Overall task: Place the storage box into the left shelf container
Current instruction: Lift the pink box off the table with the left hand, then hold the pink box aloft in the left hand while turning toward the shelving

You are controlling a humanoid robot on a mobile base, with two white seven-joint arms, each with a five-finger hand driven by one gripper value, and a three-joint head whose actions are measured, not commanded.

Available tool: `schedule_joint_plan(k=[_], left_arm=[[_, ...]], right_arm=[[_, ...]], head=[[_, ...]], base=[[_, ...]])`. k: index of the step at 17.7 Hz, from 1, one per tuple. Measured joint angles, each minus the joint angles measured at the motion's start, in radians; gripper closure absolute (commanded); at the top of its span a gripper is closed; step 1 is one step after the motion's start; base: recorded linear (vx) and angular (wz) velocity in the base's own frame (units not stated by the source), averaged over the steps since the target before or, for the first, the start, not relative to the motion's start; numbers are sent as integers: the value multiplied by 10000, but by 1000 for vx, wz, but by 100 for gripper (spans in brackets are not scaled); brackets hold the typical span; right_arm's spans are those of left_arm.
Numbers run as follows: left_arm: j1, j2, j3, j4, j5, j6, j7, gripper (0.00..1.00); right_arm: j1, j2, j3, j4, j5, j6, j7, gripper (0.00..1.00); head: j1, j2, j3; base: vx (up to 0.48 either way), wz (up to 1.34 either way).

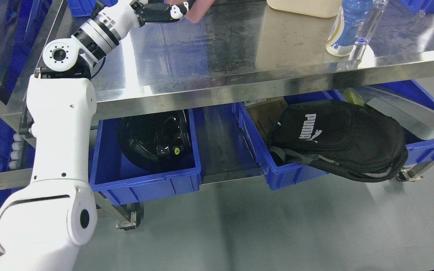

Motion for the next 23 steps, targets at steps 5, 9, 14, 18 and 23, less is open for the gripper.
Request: schedule_joint_plan(k=[5,9,14,18,23], left_arm=[[2017,-12,-925,-2050,1922,-9,4402,99],[3971,-18,-2002,-4201,2537,-9,7492,98],[5350,-21,-2707,-5867,2806,-522,7840,98],[6146,-25,-3020,-6752,2890,-867,7569,98],[6956,-27,-3117,-7497,2937,-1012,7415,98]], right_arm=[[0,0,0,0,0,0,6,0],[0,0,0,0,0,0,6,0],[0,0,0,0,0,0,7,0],[3,0,0,0,0,0,7,0],[2,0,0,0,0,0,6,0]], head=[[0,0,0],[0,0,0],[0,0,0],[0,0,0],[0,0,0]], base=[[0,0],[0,0],[0,0],[7,78],[64,633]])
